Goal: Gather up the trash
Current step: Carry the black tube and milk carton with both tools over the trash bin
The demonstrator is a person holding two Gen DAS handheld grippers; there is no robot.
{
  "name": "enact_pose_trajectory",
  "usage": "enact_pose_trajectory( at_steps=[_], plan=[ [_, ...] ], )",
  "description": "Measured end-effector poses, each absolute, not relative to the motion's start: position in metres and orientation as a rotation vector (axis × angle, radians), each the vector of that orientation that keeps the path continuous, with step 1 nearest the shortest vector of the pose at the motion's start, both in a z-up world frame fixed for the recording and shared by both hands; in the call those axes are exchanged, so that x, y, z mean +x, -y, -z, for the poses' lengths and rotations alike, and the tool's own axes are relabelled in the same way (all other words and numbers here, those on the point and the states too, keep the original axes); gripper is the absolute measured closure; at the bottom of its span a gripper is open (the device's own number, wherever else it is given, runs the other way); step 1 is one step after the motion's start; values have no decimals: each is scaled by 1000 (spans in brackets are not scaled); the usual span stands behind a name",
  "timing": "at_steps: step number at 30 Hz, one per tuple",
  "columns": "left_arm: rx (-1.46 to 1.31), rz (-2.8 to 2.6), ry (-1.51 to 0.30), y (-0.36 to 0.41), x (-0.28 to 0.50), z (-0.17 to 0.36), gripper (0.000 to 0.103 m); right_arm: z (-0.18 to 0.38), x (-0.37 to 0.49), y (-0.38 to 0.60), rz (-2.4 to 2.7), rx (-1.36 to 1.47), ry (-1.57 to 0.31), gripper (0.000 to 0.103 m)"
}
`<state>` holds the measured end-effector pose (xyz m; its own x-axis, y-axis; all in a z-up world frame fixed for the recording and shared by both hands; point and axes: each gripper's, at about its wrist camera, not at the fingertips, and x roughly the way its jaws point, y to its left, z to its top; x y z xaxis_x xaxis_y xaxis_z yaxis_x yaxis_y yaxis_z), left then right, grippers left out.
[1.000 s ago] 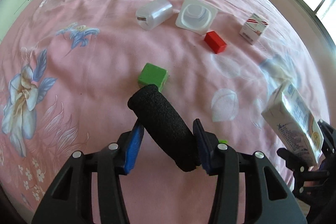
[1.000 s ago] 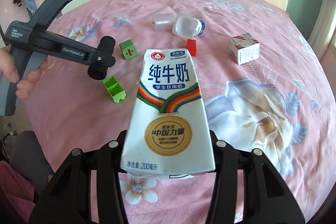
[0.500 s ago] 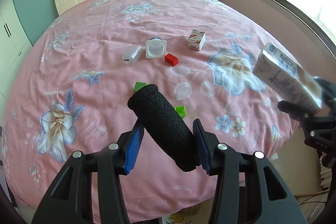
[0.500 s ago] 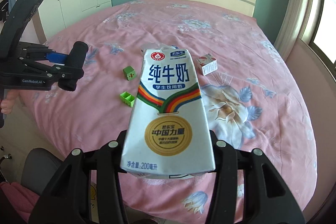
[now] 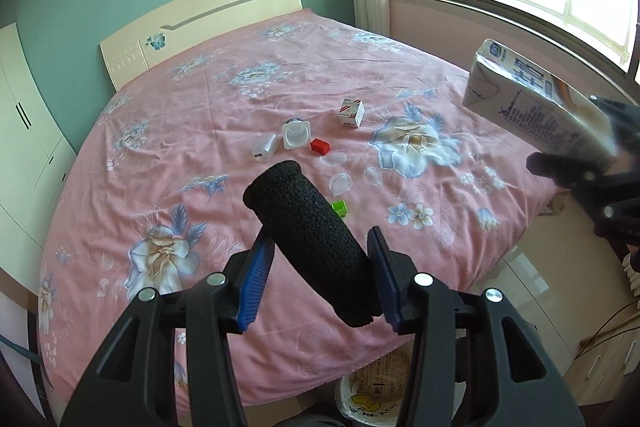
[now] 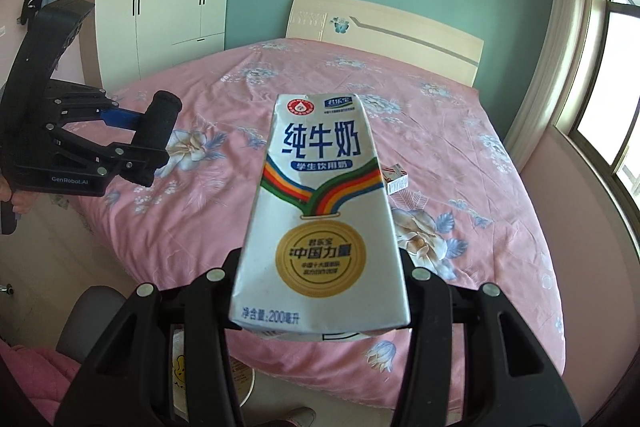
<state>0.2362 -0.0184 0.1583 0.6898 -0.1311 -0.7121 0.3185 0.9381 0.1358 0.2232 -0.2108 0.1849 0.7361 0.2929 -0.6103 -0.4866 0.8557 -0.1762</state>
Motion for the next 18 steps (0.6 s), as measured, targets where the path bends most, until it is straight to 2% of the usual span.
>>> enact_pose_trajectory(
  at_steps=[7, 18],
  plan=[
    [293, 284, -741, 15, 188, -161, 53, -192, 180, 197, -464, -366, -584, 55],
    [324, 303, -768, 6, 150, -132, 53, -171, 140, 180, -503, -386, -593, 55]
  ],
)
